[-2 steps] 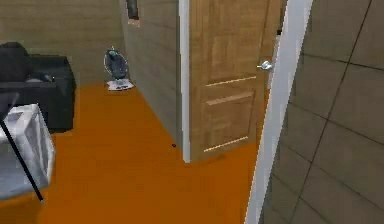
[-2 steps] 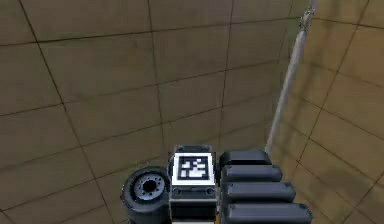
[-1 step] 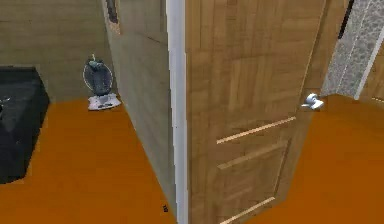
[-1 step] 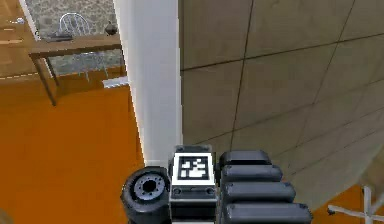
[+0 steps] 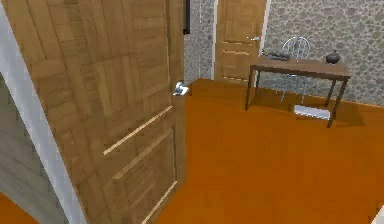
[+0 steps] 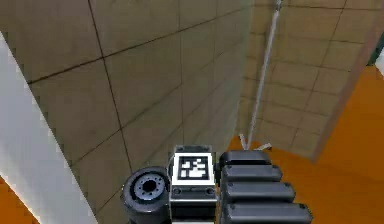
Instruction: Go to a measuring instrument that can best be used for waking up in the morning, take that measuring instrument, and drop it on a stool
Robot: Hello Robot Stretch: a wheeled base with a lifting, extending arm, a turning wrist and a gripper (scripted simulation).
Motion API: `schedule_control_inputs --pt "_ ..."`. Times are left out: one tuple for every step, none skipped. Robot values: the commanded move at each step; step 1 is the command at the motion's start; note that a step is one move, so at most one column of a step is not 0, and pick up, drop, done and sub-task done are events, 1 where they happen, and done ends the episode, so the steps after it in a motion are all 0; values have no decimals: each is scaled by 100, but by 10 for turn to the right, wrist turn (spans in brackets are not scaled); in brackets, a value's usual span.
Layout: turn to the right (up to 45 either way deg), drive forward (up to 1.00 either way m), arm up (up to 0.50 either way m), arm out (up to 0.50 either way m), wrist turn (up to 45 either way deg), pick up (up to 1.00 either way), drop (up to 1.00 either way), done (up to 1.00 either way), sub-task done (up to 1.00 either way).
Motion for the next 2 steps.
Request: schedule_control_inputs --pt "0 55 0 0 0 0 0 0 0" --pt "450 0 0 0 0 0 0 0 0"
